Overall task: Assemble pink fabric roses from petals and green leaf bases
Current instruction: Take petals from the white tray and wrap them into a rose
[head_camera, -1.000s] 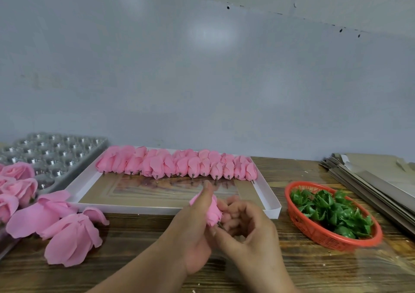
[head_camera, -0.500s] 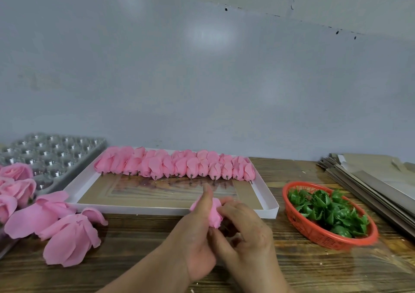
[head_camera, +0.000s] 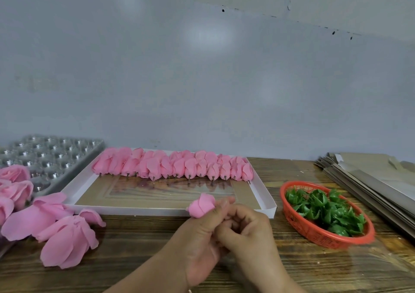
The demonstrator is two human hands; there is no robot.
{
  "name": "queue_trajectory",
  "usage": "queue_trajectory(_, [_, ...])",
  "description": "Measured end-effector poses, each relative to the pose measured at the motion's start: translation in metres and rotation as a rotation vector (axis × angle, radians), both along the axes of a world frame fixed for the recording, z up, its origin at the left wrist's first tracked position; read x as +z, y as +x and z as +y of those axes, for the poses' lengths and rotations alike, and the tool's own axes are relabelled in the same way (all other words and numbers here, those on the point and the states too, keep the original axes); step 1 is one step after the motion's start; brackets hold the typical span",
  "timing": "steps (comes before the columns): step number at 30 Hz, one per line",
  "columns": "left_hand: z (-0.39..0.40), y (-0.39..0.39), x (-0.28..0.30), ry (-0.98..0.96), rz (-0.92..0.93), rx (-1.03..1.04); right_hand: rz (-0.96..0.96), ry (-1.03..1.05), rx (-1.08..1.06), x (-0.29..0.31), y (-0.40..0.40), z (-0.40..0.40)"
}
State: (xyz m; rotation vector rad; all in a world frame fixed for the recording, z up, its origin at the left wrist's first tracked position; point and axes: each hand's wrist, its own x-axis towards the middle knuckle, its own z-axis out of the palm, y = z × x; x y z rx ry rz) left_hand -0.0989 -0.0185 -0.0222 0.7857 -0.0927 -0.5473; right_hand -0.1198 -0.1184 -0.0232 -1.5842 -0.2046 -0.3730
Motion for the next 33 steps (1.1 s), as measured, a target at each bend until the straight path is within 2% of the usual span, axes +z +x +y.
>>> queue_trajectory(8, [0.002,-0.002,0.006,0.009,0.033,0.042,0.158,0.204,0.056,0.007,-0.003,0.006])
queue_trajectory(11, [0.007,-0.002,0.010,-0.028,0.038,0.007,0.202,0.212,0.085,0.010,-0.004,0.003])
queue_trajectory(16, [0.009,0.001,0.011,0.025,0.039,-0.005,0.291,0.209,0.156,0.007,-0.002,0.000])
queue_trajectory(20, [0.011,0.005,0.009,0.020,0.054,0.035,0.292,-0.029,0.240,0.025,-0.001,-0.024])
queue_trajectory(23, [0.013,0.009,0.007,0.079,0.085,0.069,0.209,-0.346,-0.093,0.043,0.008,-0.064])
queue_trajectory(26, [0.013,0.008,0.007,0.108,0.080,0.062,0.211,-0.469,-0.418,0.055,0.014,-0.104])
queue_trajectory(29, [0.012,0.006,0.008,0.129,0.095,0.074,0.321,-0.756,-0.547,0.064,0.023,-0.140])
queue_trajectory(33, [0.011,0.004,0.010,0.177,0.106,0.092,0.641,-1.152,-0.373,0.071,0.040,-0.155])
